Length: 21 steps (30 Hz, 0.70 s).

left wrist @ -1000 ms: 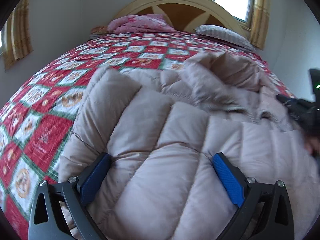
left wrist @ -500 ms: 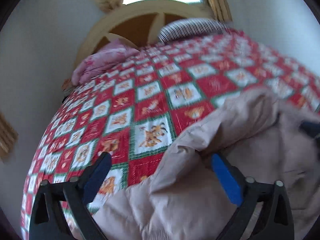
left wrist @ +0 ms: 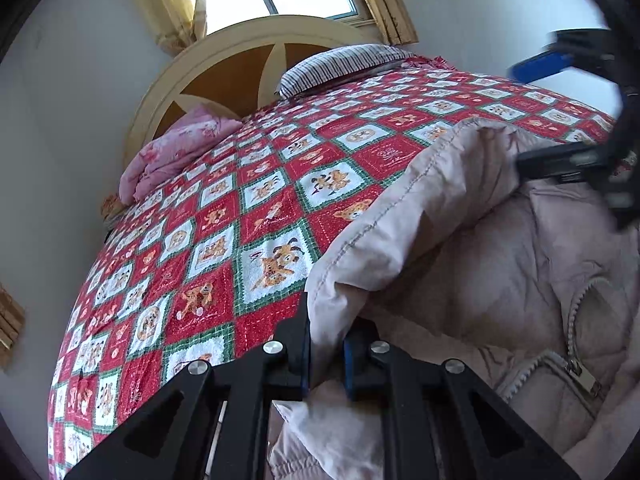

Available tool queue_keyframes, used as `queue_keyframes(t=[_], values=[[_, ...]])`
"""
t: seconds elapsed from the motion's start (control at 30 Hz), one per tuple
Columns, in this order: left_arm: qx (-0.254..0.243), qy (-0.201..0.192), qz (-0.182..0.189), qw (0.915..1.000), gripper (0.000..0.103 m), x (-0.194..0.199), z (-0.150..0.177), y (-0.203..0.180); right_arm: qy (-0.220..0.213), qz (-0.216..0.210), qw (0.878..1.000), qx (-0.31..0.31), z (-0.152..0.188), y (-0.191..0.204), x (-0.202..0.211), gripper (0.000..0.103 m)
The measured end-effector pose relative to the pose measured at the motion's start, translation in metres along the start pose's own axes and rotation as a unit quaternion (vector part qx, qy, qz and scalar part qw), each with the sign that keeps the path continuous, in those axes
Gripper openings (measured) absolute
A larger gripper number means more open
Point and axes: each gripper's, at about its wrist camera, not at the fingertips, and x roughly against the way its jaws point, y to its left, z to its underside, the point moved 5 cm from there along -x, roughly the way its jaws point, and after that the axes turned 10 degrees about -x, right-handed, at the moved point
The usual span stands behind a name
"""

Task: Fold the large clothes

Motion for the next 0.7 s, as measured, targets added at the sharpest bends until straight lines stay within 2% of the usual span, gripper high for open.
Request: queue_keyframes(t=[0.07,0.1,0.13,0.17,0.2,0.3,0.37,0.4,0.43,0.47,0.5,0.57,0.63,0.67,0.7], values=[[0.0,-0.006,0.004,1.0,0.011,0.002,0.002,0.002,0.052,-0.018,0.997,0.048,-0.01,0.017,-0.028,0.098],[0.005,-0.012,0.01,0.9999,0.012,0.005,0.004,0.005,0.069,-0.02,0.995,0.068,-0.01,0.023,-0.038,0.084],[0.011,-0.017,0.015,0.9997,0.012,0.008,0.005,0.008,0.088,-0.022,0.993,0.08,-0.008,0.027,-0.045,0.055],[0.017,-0.02,0.016,0.9995,0.012,0.01,0.006,0.01,0.119,-0.037,0.989,0.083,-0.001,0.03,-0.053,0.041],[0.023,-0.024,0.02,0.9992,0.012,0.013,0.006,0.013,0.138,-0.046,0.986,0.079,0.008,0.032,-0.055,0.019],[0.048,-0.064,0.039,0.9961,0.014,0.04,0.002,0.018,0.129,-0.047,0.984,0.112,0.035,0.039,-0.041,0.012],[0.074,-0.105,0.075,0.9889,0.023,0.067,-0.005,0.02,0.096,-0.046,0.987,0.121,0.05,0.046,-0.018,0.011],[0.085,-0.124,0.084,0.985,0.036,0.079,-0.011,0.022,0.084,-0.042,0.988,0.124,0.055,0.045,-0.012,0.011],[0.098,-0.135,0.09,0.9818,0.055,0.088,-0.016,0.024,0.068,-0.028,0.988,0.134,0.062,0.046,-0.006,0.01],[0.116,-0.147,0.094,0.9777,0.063,0.096,-0.023,0.028,0.058,-0.016,0.988,0.144,0.07,0.047,-0.003,0.01],[0.136,-0.158,0.1,0.9729,0.068,0.103,-0.03,0.032,0.055,-0.008,0.987,0.149,0.078,0.048,-0.003,0.009],[0.159,-0.165,0.115,0.9665,0.068,0.108,-0.043,0.039,0.045,0.013,0.985,0.163,0.086,0.051,-0.005,0.009],[0.157,-0.159,0.109,0.9687,0.071,0.107,-0.049,0.041,0.034,0.019,0.984,0.173,0.086,0.056,-0.004,0.009],[0.145,-0.147,0.088,0.9745,0.075,0.104,-0.048,0.042,0.034,0.019,0.984,0.171,0.084,0.057,-0.005,0.009],[0.123,-0.113,0.052,0.9845,0.084,0.095,-0.045,0.042,0.036,0.021,0.985,0.167,0.084,0.056,-0.007,0.009]])
